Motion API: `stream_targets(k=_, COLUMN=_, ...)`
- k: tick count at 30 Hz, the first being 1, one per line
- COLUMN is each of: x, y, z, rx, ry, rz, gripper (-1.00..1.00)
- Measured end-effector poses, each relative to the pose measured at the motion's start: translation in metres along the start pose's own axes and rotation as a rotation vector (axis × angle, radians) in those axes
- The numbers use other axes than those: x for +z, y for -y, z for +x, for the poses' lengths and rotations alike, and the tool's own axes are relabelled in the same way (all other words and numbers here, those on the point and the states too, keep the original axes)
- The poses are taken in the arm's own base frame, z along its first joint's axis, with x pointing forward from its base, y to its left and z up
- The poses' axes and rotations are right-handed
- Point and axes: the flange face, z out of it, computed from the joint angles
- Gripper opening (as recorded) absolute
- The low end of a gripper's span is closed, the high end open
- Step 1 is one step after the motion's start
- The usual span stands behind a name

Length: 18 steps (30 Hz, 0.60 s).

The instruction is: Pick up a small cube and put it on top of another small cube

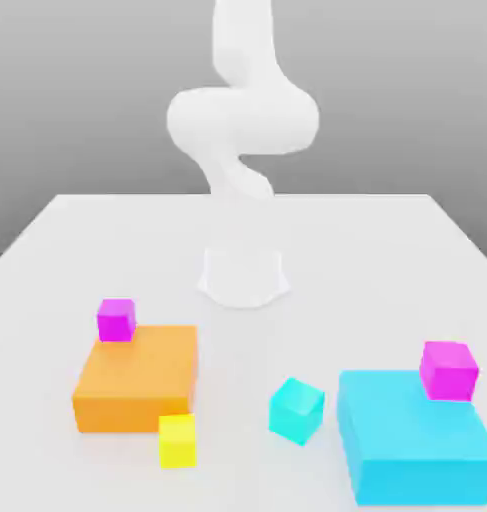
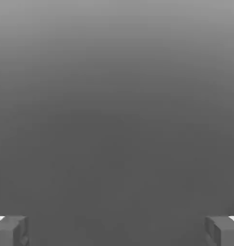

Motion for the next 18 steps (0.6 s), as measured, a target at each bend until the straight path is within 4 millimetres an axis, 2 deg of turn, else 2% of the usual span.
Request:
stream_targets(k=4, x=0.091, y=-0.024, z=-0.004, rx=-0.022, ry=0.089, rz=-0.092, gripper=0.0)
stream_targets(k=9, x=0.191, y=-0.069, z=-0.024, rx=-0.046, ry=0.2, rz=-0.199, gripper=0.0)
stream_targets(k=14, x=0.274, y=-0.128, z=-0.059, rx=-0.068, ry=0.315, rz=-0.302, gripper=0.0)
stream_targets(k=18, x=0.326, y=-0.184, z=-0.095, rx=-0.079, ry=0.408, rz=-0.382, gripper=0.0)
